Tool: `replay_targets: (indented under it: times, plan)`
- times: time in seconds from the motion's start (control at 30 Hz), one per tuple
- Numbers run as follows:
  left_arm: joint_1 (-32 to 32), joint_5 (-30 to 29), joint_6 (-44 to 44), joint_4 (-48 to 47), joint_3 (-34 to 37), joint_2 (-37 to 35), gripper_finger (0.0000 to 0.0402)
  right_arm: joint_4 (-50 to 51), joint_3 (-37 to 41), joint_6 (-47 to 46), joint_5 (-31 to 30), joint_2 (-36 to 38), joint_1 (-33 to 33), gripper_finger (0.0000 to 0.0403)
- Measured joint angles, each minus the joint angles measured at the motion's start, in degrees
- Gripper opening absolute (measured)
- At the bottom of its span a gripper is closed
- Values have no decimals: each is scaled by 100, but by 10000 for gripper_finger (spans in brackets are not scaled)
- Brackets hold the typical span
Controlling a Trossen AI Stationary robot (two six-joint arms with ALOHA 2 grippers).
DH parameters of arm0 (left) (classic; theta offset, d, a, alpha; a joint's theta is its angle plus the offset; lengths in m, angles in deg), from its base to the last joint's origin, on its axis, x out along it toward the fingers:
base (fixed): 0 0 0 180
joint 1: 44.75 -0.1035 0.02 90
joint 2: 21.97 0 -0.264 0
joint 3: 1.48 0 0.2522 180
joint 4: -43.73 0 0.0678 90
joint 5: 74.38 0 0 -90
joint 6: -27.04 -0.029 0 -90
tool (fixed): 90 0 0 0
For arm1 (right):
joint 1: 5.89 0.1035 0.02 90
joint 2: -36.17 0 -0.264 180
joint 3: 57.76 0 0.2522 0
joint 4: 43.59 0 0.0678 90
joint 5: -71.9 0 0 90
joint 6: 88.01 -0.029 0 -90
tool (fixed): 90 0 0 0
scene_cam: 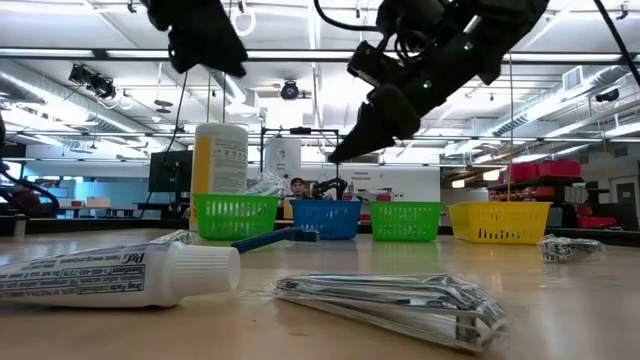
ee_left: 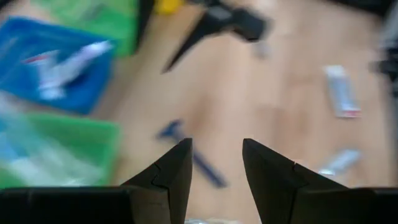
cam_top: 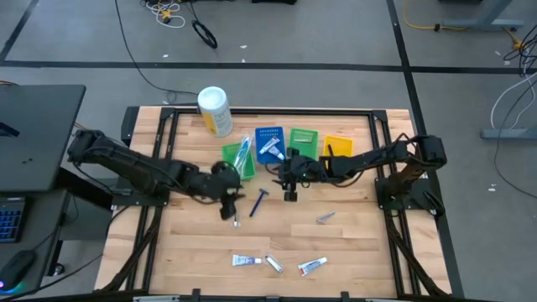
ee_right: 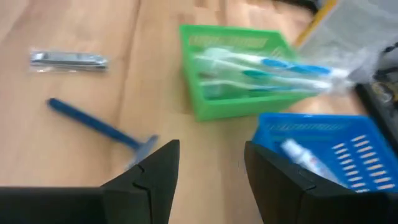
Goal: Pick & Place Travel size toiletries
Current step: Put the silver nail cutter into the right green basket
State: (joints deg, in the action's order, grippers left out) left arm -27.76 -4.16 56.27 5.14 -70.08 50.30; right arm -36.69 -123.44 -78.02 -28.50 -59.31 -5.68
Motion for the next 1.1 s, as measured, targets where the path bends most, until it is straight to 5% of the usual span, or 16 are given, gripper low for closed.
replay_targets:
  times: [0.23,0.43,0.77,1.1]
  plan:
    - [770,421,198,1780,560,210,151,235,2,-467,-6,0,482,191]
    - [1521,432,146,2932,585,1251,140,151,0,-674,-4,0,829,191]
    - [2097,-288,532,3087,132,2738,144,183,1,-1590,-38,0,1361,191]
    - [2108,-1366,523,3024,154,2820,192,1033,2,-2356,-751,-15,2297,191]
